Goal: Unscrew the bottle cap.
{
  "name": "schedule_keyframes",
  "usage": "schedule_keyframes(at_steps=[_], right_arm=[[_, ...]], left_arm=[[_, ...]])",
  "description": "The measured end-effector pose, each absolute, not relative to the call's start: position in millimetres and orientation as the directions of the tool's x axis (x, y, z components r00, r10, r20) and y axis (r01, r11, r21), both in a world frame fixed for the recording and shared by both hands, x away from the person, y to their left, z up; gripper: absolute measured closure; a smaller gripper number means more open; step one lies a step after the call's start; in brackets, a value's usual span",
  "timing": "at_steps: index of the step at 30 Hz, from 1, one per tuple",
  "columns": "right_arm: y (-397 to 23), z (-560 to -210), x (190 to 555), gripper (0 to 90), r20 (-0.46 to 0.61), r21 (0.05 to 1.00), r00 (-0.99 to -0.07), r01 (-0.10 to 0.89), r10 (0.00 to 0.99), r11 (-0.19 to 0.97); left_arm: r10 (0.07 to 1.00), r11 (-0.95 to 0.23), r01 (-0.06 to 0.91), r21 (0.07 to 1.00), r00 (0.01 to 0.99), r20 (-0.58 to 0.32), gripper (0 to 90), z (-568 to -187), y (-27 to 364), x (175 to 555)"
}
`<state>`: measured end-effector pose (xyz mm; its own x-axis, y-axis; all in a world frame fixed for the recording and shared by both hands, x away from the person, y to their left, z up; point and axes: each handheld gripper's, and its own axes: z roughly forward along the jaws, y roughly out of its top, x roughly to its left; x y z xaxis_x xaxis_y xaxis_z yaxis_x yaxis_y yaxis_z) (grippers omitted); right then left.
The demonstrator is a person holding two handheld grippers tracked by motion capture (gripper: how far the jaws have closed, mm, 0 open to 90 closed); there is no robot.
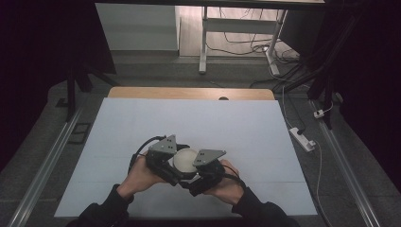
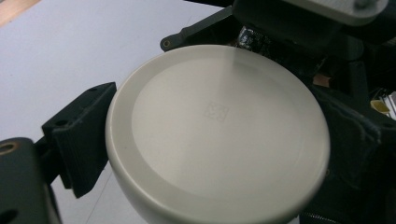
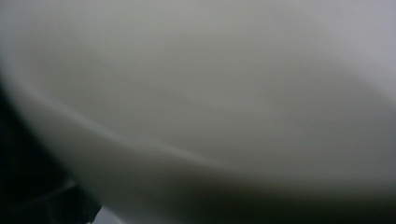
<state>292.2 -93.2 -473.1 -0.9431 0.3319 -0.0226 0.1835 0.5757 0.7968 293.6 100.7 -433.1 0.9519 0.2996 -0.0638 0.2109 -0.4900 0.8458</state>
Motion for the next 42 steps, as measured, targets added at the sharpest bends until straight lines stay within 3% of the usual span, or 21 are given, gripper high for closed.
schedule_keyframes(at_steps=[42], right_arm=[[-124.3, -471.7, 322.3, 6.7, -0.041, 0.805, -0.881, 0.25, 0.471, 0.539]], left_arm=[[0.363, -0.46, 0.233, 0.857, 0.93, -0.058, 7.9, -435.5, 127.5, 292.0]])
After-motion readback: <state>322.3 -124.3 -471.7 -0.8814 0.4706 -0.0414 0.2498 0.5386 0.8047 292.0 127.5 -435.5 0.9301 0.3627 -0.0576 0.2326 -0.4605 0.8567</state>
